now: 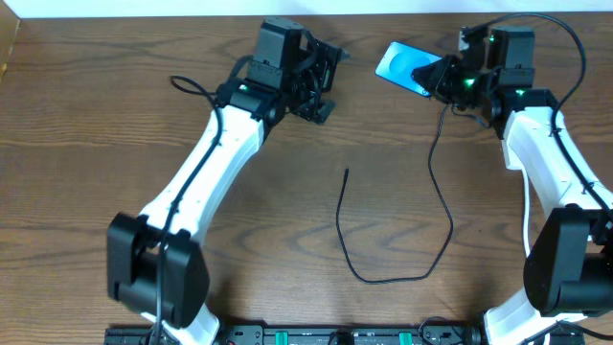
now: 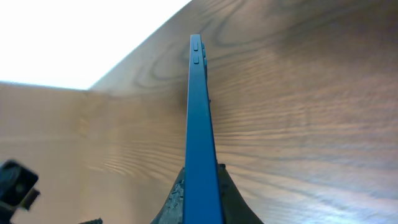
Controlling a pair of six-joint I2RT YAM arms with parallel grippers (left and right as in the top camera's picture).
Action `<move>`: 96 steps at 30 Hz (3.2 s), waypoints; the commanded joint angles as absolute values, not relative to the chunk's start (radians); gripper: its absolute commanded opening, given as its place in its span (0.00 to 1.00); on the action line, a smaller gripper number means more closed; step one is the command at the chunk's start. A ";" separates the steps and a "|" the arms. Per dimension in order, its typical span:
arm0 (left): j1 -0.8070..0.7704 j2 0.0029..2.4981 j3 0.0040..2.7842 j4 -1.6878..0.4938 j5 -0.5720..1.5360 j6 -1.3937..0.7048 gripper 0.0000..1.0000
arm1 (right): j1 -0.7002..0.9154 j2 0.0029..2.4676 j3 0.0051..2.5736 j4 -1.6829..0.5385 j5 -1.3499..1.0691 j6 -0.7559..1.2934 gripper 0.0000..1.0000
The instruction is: Plug charger to phone and switch on socket
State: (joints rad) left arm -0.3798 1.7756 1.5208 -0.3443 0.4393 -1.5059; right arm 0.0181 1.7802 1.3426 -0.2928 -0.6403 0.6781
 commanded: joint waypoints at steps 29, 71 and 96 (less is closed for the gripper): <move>-0.374 1.666 1.538 -0.249 0.248 -1.618 0.85 | 0.196 1.784 1.359 0.316 -1.065 1.976 0.01; -0.308 1.665 1.538 -0.296 0.233 -1.597 0.07 | 0.094 1.784 1.359 0.347 -1.160 1.571 0.99; 0.074 1.665 1.536 -0.314 1.257 -0.752 0.07 | 0.144 1.785 1.359 -0.294 -0.595 0.934 0.99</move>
